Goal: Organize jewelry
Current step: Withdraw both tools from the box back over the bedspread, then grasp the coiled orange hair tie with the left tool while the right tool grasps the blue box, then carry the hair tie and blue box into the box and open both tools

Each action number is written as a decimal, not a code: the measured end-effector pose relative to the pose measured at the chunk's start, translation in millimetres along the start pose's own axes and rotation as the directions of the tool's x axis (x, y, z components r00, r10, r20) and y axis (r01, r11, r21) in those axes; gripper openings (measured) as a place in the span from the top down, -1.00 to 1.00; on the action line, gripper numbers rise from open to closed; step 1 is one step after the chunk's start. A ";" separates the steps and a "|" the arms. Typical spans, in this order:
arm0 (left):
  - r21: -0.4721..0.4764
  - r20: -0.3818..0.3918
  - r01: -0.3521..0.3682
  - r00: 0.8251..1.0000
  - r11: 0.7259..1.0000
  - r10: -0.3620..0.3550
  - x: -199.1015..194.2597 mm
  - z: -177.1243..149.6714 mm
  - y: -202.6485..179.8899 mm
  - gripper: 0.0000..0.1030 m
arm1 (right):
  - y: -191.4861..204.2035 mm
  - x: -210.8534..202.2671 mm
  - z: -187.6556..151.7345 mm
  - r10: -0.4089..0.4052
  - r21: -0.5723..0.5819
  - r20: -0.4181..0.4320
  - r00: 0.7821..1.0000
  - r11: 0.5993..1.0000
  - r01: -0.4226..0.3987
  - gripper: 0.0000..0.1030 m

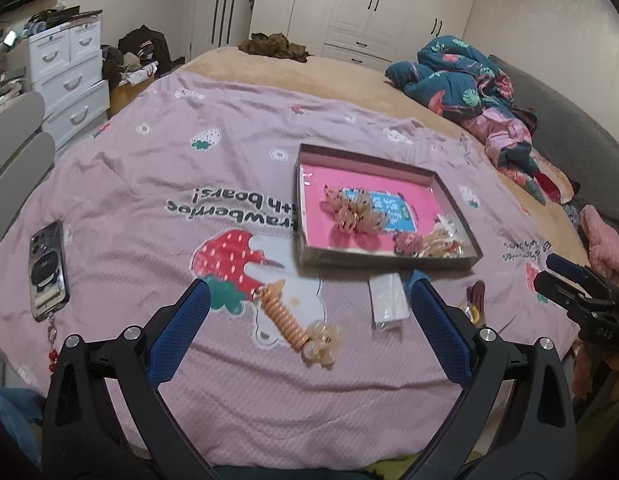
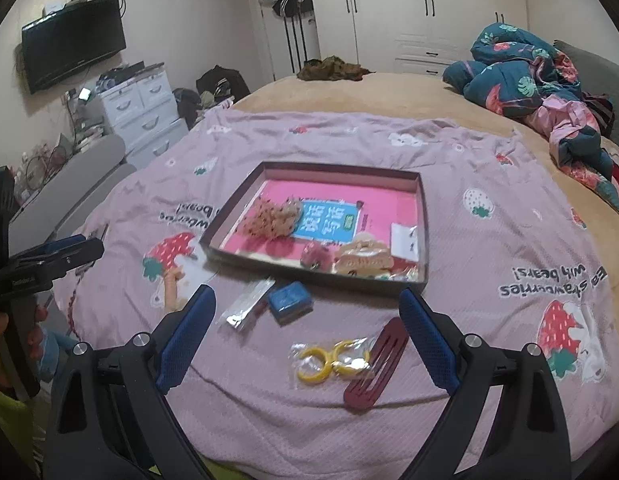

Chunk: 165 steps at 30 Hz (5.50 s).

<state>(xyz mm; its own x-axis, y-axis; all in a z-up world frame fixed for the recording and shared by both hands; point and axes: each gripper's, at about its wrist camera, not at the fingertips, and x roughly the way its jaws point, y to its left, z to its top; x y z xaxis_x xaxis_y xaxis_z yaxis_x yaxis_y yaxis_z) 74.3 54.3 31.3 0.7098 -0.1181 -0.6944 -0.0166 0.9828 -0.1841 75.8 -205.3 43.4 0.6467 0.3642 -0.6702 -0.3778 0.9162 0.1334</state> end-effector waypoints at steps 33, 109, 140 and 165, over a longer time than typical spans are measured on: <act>-0.137 -0.205 0.042 0.976 0.990 -0.070 85.0 -35.7 34.5 -0.27 | 5.4 79.0 -29.3 -0.051 -0.077 -0.146 0.988 0.996 0.040 -0.79; 0.016 -0.092 0.133 0.987 0.991 -0.131 65.4 15.9 -50.7 0.79 | -8.7 73.0 -19.6 0.044 -0.087 -0.138 0.990 0.995 -0.057 0.06; 0.093 0.011 0.150 0.988 0.984 -0.151 46.0 74.1 -97.3 0.79 | -64.9 -5.3 21.5 -0.023 -0.035 0.053 0.998 0.999 0.025 0.06; 0.063 -0.030 0.108 0.994 0.992 -0.106 116.5 101.9 -77.3 0.79 | -90.7 66.8 85.6 -0.033 -0.038 0.060 0.998 0.999 0.035 0.06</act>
<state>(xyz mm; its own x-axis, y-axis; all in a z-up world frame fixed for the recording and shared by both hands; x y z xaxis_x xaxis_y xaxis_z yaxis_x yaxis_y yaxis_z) 230.0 -21.0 35.5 0.6863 -0.2260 -0.6913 0.1043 0.9712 -0.2140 210.0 -249.7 49.0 0.6972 0.3434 -0.6293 -0.3801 0.9213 0.0817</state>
